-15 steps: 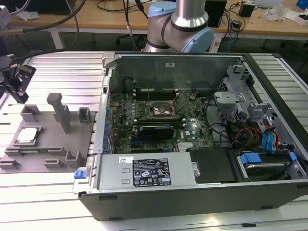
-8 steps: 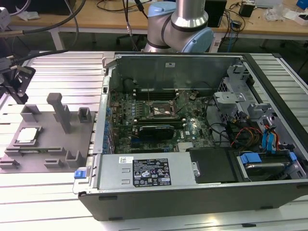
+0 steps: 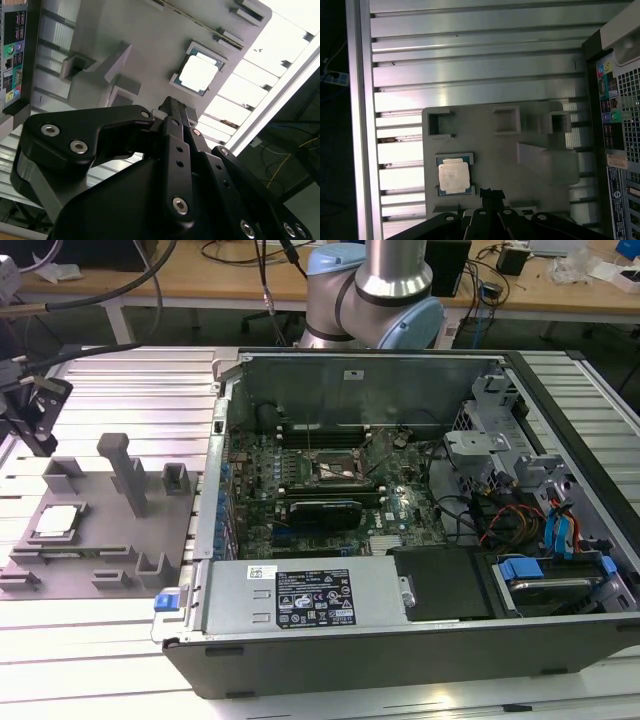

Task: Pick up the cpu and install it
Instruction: 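Pick up the cpu and move it towards the insertion slot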

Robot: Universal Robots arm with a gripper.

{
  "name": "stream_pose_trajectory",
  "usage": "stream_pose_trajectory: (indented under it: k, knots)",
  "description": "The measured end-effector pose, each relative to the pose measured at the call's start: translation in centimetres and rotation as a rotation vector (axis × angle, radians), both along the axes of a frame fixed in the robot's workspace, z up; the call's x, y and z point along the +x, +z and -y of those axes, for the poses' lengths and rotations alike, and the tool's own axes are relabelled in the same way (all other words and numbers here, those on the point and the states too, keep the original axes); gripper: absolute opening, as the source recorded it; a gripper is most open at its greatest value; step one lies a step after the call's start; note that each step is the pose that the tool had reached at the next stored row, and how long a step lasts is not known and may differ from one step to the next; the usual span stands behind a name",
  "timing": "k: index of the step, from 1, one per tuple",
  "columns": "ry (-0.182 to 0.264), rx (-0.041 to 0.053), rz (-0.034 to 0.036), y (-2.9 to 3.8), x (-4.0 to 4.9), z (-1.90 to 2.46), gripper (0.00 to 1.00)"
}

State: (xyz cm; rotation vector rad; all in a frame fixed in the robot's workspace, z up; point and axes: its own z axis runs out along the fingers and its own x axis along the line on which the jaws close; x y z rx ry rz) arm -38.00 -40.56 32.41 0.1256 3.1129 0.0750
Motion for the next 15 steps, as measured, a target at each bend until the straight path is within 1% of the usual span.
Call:
stream_pose_trajectory:
  k: [9, 15]
  knots:
    - [0.000, 0.0000, 0.0003, -0.10, -0.89, 0.01, 0.11]
    - [0.000, 0.0000, 0.0004, -0.12, -1.12, 0.01, 0.11]
